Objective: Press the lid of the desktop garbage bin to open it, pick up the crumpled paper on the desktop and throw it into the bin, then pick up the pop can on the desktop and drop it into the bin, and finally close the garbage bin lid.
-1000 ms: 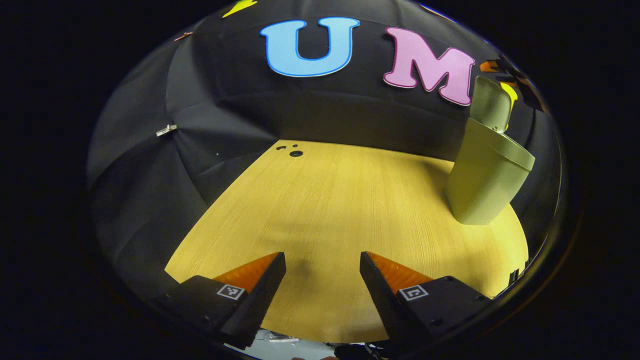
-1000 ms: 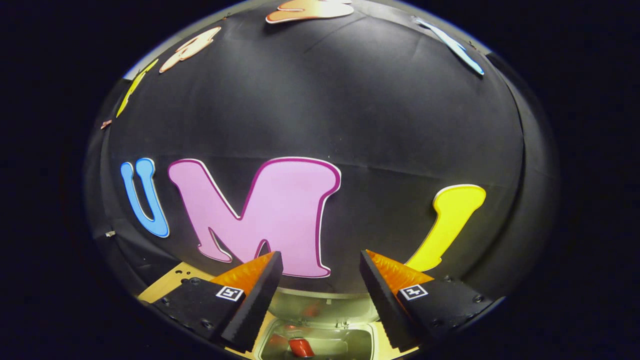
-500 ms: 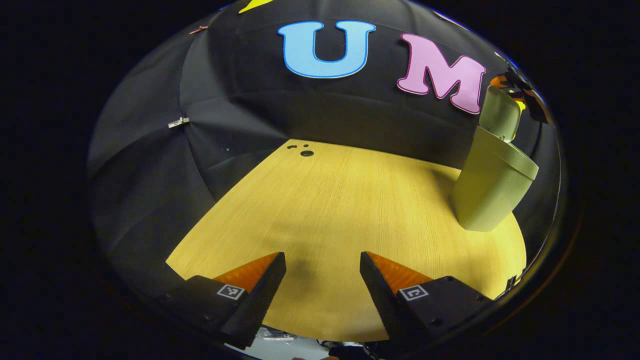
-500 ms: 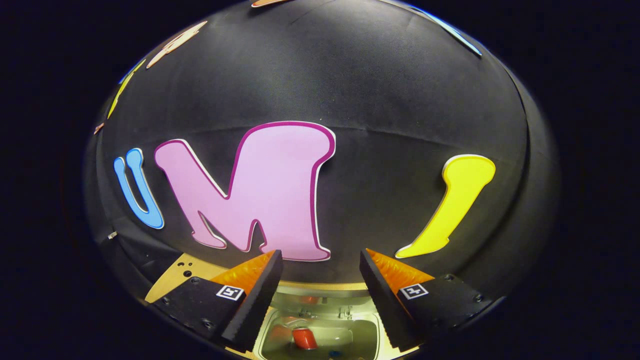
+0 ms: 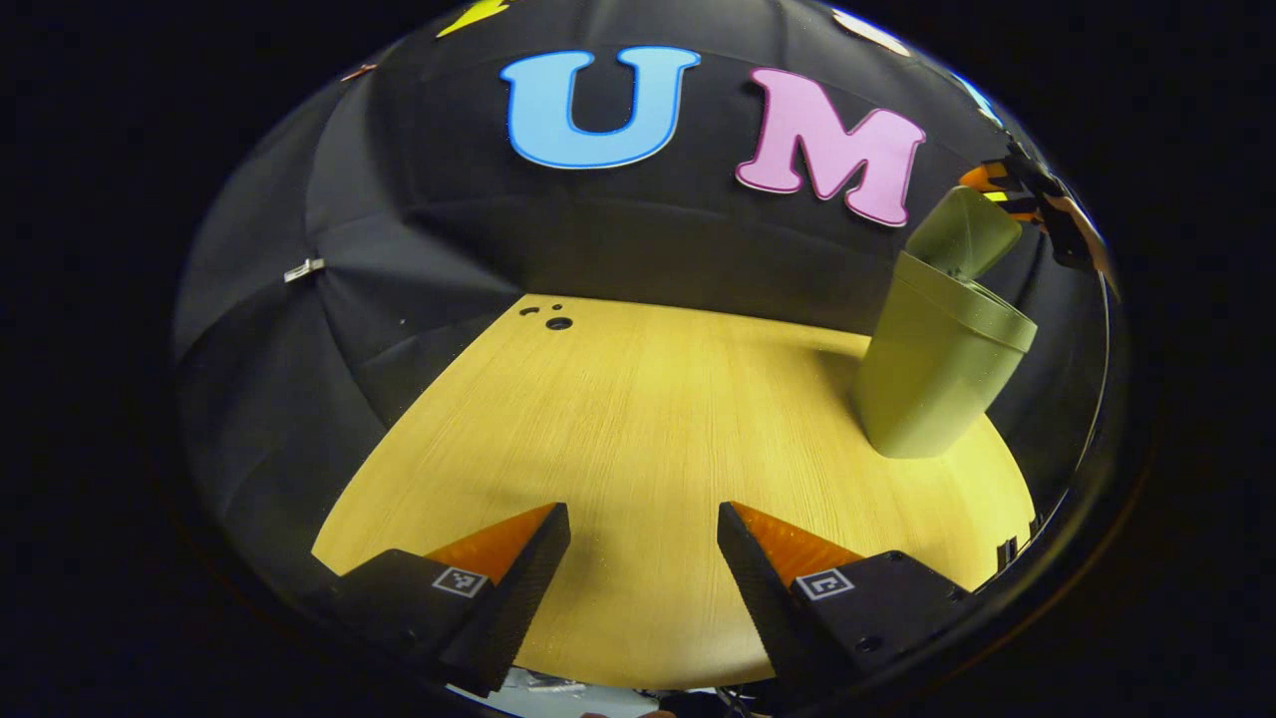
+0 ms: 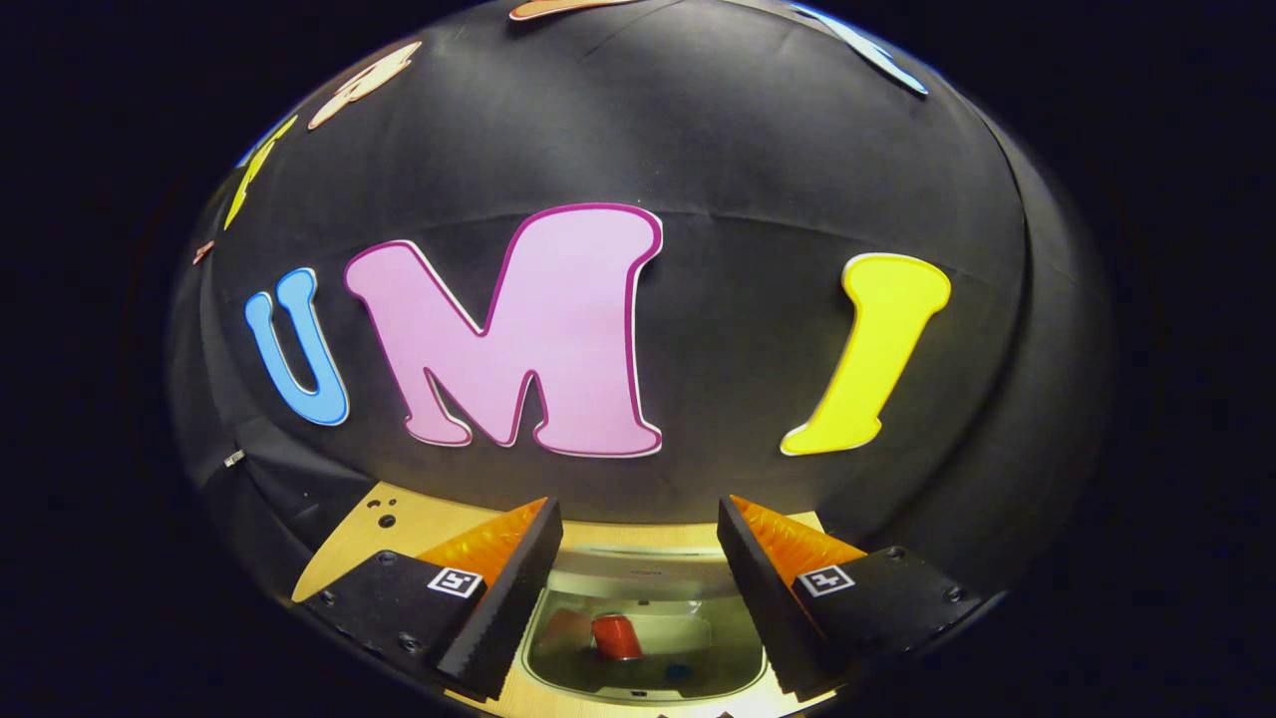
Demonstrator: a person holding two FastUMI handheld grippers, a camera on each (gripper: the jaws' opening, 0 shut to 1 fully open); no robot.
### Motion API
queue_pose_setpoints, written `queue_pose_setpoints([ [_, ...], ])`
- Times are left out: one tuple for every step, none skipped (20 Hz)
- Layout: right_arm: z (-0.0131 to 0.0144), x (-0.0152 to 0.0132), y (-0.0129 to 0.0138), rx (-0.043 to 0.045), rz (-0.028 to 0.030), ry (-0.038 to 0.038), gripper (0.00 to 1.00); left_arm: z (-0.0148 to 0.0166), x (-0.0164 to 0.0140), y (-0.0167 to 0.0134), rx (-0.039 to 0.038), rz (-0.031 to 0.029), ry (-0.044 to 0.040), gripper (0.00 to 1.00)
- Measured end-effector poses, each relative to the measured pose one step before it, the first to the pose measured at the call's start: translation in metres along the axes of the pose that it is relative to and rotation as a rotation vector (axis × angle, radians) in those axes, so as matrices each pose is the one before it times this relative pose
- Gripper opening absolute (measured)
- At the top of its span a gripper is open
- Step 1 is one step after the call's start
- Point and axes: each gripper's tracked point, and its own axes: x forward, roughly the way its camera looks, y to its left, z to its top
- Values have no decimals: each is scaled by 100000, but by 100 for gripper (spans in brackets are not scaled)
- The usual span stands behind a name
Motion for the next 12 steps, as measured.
queue_pose_setpoints([
  [-966, -375, 105, -168, -144, 117, 98, 25, -25, -233, 1513, -724, -126, 96],
  [-1483, -247, 241, -268, 241, 1395, 98, -179, -63, -319, 1055, -986, 197, 96],
  [-1456, -252, 189, -215, 245, 1696, 98, -108, 46, -212, 784, -956, 404, 96],
  [-1476, -120, 130, -386, 51, 1877, 98, -262, -490, 246, 616, -742, 325, 96],
  [-1438, -126, 151, -398, -140, 1779, 98, -85, -76, -242, 562, -680, 456, 96],
  [-1251, -59, 44, -7, -317, 1180, 98, -66, 17, -49, 513, -358, 202, 96],
  [-1058, -116, 70, 289, -331, 748, 98, 19, -30, -78, 450, -472, 221, 96],
  [-875, -31, 119, 530, -17, 60, 98, -16, -50, -6, 400, -178, 103, 96],
  [-616, -67, 24, 865, -299, -177, 98, 46, 34, 43, 288, -288, 120, 96],
  [-621, -130, 7, 848, -498, -91, 98, -15, 30, 108, 267, -97, 77, 96],
  [-539, -41, -31, 251, -597, -100, 98, 62, -23, 86, 354, -26, 59, 96],
  [-705, 29, 23, -380, -491, 292, 98, -49, -82, 92, 371, 160, 149, 96],
])
